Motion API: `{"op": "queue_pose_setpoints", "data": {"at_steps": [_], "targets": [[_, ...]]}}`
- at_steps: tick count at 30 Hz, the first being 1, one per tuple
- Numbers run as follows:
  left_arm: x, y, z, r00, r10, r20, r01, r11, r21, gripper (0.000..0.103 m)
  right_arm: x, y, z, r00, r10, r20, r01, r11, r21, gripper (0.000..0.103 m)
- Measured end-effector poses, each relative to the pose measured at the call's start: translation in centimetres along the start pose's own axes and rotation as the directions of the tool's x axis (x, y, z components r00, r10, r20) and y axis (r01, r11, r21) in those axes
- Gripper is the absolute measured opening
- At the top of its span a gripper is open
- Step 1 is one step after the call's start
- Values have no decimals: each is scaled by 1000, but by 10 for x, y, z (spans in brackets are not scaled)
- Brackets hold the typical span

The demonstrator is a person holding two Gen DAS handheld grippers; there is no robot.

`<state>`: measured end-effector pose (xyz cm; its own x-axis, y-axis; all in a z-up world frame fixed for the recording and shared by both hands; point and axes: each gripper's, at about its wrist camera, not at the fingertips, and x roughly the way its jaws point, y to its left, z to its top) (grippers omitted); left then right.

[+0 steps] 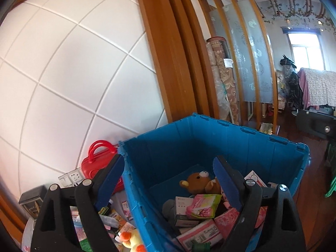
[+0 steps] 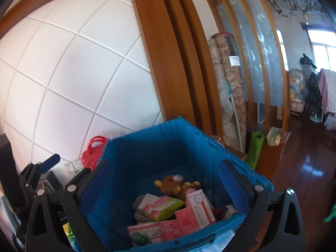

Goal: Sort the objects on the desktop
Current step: 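Lower both items over the blue crate and open both tools, then withdraw both empty tools from the crate back over the bed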

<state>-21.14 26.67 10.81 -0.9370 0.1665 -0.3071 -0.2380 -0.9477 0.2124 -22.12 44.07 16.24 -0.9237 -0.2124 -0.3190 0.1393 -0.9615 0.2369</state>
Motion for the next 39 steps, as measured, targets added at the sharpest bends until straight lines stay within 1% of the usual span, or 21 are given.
{"op": "queue_pose_setpoints", "data": {"at_steps": [4,7,10,15,18,20,22,25,27,29,31,32,35,39], "targets": [[-23,18,-20,998,57,20,-57,998,-14,87,-26,15,-19,1000,25,16,-25,999,-20,103],[-47,36,-39,996,79,30,-77,996,-43,87,-45,29,-37,999,33,10,-32,999,-35,103],[-69,50,-56,994,103,42,-100,993,-55,87,-66,45,-57,1000,20,9,-20,999,-47,103],[-106,78,-79,992,127,27,-124,988,-88,87,-93,85,-88,999,16,-30,-18,998,-65,103],[-126,93,-91,986,162,26,-159,983,-93,89,-111,110,-108,1000,12,-28,-14,997,-80,103],[-137,99,-100,984,175,23,-173,981,-93,90,-121,127,-123,1000,-4,-21,1,994,-113,103],[-145,108,-109,982,190,8,-188,976,-112,90,-130,140,-137,1000,0,-17,-2,990,-140,103],[-156,120,-122,983,183,-12,-183,971,-157,90,-135,150,-147,999,18,-30,-22,989,-149,103],[-163,124,-130,982,190,-13,-189,966,-174,90,-140,156,-154,999,42,-17,-44,987,-156,103],[-169,122,-141,978,210,-4,-208,963,-172,90,-144,161,-163,998,63,14,-59,983,-175,103],[-173,117,-152,977,213,1,-210,964,-161,90,-141,164,-172,997,71,0,-70,981,-179,103],[-175,115,-157,976,217,8,-213,965,-155,90,-140,164,-178,996,89,-12,-90,980,-180,103],[-176,107,-170,982,187,-18,-188,972,-138,90,-142,164,-187,997,72,-21,-74,977,-202,103],[-179,104,-183,989,142,-29,-145,976,-164,90,-139,160,-192,997,64,-49,-72,978,-194,103]]}}
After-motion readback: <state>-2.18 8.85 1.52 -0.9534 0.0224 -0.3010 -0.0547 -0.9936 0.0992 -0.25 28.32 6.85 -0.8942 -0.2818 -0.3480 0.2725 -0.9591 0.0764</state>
